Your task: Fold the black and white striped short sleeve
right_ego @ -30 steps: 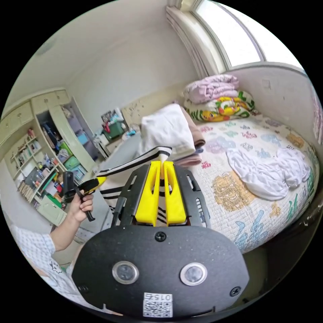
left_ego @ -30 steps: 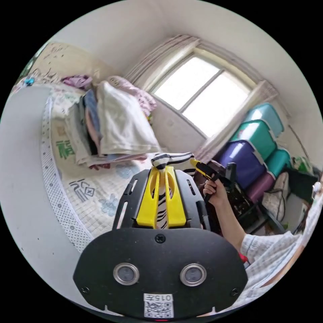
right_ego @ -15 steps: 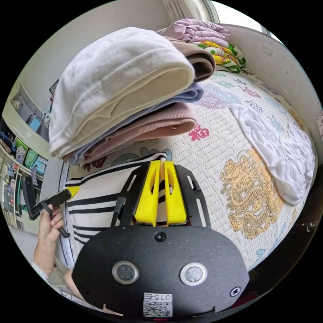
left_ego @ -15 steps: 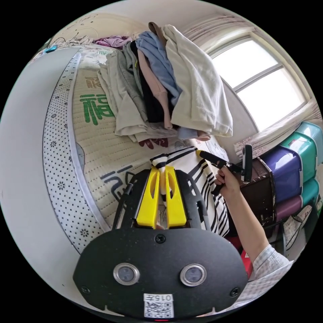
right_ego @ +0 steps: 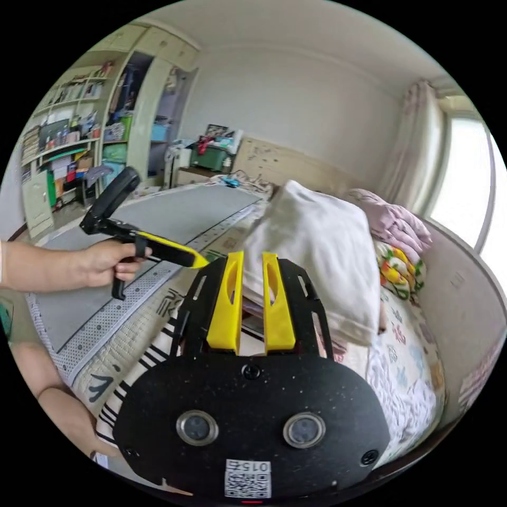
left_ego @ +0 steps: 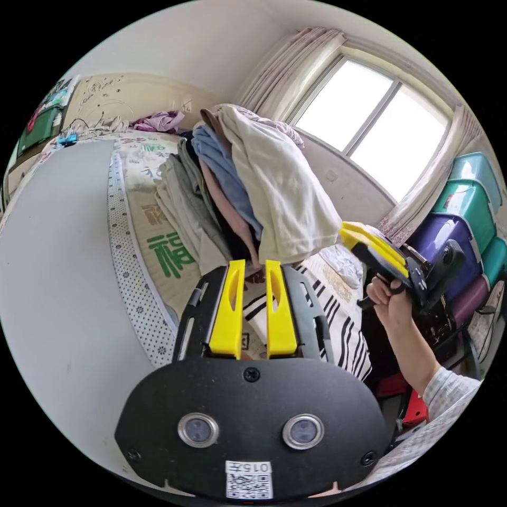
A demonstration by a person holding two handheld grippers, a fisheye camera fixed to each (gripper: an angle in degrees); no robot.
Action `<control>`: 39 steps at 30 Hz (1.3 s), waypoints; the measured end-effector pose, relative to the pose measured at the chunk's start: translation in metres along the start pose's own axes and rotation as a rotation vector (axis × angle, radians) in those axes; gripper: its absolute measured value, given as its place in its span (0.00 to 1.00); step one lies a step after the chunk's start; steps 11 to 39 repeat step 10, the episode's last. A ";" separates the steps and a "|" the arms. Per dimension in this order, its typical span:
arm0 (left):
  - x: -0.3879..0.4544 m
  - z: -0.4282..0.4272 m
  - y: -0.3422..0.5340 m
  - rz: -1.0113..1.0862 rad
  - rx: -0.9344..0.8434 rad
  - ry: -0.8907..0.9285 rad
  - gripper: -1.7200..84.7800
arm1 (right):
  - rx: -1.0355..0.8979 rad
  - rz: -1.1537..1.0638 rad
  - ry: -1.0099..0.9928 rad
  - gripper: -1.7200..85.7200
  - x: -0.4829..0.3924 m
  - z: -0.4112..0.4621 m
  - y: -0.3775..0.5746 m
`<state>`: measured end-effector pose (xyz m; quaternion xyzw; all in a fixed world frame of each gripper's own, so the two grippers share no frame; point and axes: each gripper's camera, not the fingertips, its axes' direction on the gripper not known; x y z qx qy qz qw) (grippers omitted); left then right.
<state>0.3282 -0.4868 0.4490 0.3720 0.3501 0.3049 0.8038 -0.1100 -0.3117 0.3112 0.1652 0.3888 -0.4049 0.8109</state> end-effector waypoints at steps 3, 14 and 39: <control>-0.001 0.011 -0.002 -0.001 0.000 0.040 0.11 | -0.121 -0.057 -0.009 0.13 -0.027 0.038 -0.010; 0.005 0.013 0.000 0.031 0.044 0.108 0.11 | -0.203 -0.083 0.050 0.09 -0.051 0.056 0.000; 0.005 0.013 0.000 0.031 0.044 0.108 0.11 | -0.203 -0.083 0.050 0.09 -0.051 0.056 0.000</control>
